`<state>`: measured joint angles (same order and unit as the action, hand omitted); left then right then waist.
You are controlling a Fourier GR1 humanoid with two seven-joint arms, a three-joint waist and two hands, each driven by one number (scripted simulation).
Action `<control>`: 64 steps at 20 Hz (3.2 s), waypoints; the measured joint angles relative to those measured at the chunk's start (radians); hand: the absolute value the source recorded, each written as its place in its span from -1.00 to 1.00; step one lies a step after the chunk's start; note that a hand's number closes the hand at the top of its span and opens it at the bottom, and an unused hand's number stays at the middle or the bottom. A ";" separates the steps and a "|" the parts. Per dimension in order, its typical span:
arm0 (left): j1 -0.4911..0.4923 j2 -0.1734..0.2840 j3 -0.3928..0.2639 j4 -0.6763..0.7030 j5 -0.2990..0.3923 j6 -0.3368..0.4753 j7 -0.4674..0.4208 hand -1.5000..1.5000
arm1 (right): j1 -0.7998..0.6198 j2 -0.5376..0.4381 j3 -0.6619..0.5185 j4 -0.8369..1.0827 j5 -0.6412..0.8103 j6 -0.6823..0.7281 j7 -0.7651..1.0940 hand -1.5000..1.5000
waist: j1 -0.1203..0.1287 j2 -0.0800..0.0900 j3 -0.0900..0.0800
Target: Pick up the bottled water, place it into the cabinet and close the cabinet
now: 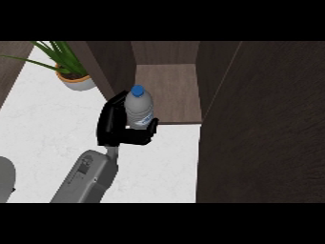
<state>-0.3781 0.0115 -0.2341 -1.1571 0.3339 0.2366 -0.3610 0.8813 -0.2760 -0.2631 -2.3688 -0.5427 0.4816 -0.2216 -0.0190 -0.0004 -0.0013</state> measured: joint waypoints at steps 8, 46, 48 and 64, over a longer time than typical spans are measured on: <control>-0.167 -0.010 -0.058 0.103 -0.035 0.212 0.086 1.00 | 0.003 -0.009 -0.008 0.005 -0.018 0.011 -0.008 -1.00 | -0.010 0.002 0.000; -0.768 -0.008 0.120 0.962 -0.012 0.316 -0.102 -1.00 | -0.019 -0.060 -0.021 0.036 -0.105 0.062 -0.033 -1.00 | -0.062 0.026 -0.001; -0.778 -0.006 0.123 0.972 -0.015 0.305 -0.118 -1.00 | -0.022 -0.061 -0.019 0.038 -0.107 0.065 -0.033 -1.00 | -0.063 0.026 -0.001; -0.775 -0.011 0.151 0.906 0.072 0.161 -0.289 -1.00 | -0.046 -0.071 -0.036 0.033 -0.125 0.033 -0.003 -1.00 | -0.048 0.013 -0.001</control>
<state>-1.1526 0.0005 -0.0835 -0.2515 0.4057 0.3977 -0.6504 0.8350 -0.3474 -0.2991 -2.3362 -0.6676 0.5149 -0.2244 -0.0667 0.0126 -0.0020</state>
